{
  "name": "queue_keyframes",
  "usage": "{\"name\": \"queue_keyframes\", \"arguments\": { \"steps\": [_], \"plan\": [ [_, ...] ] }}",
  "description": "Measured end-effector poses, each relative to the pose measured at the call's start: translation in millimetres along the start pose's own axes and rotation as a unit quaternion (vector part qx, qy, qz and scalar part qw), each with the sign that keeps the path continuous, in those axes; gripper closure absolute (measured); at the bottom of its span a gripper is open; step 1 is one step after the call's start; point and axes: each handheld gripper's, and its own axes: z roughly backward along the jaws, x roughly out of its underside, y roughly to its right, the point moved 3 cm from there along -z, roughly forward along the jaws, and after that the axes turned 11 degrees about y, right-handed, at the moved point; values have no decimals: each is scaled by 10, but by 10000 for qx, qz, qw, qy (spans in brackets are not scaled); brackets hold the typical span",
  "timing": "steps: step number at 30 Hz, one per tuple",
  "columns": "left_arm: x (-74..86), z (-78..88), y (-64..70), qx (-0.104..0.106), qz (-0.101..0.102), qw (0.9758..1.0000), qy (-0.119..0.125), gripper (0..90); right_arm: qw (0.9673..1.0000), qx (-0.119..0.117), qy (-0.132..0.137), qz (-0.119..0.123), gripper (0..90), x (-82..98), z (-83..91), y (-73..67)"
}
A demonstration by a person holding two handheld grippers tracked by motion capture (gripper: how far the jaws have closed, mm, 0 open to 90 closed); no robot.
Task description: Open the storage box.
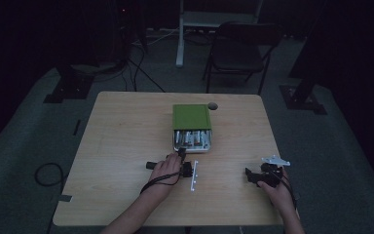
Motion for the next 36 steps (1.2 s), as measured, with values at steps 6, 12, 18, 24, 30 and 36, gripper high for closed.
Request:
{"name": "queue_keyframes", "arguments": {
  "steps": [6, 12, 18, 24, 30, 36],
  "plan": [
    [-26, 65, 16, 56, -25, 10000, -27, 727, 10000, -1, 1, 2, 106, 0, 0, 0],
    [-41, 108, 40, 80, 27, 10000, 13, 727, 10000, 0, 1, 2, 106, 0, 0, 0],
    [-59, 146, 52, 103, 20, 9999, 15, 727, 10000, -1, 1, -1, 106, 0, 0, 0],
    [-90, 233, 77, 190, 33, 9998, 38, 727, 10000, -1, 2, -2, 106, 0, 0, 0],
    [-114, 304, 111, 233, -12, 9997, 33, 727, 10000, -2, 3, 0, 106, 0, -1, 0],
    [-137, 370, 143, 273, -45, 9996, 52, 728, 10000, -1, 4, 0, 106, 0, -1, 0]
  ]
}}
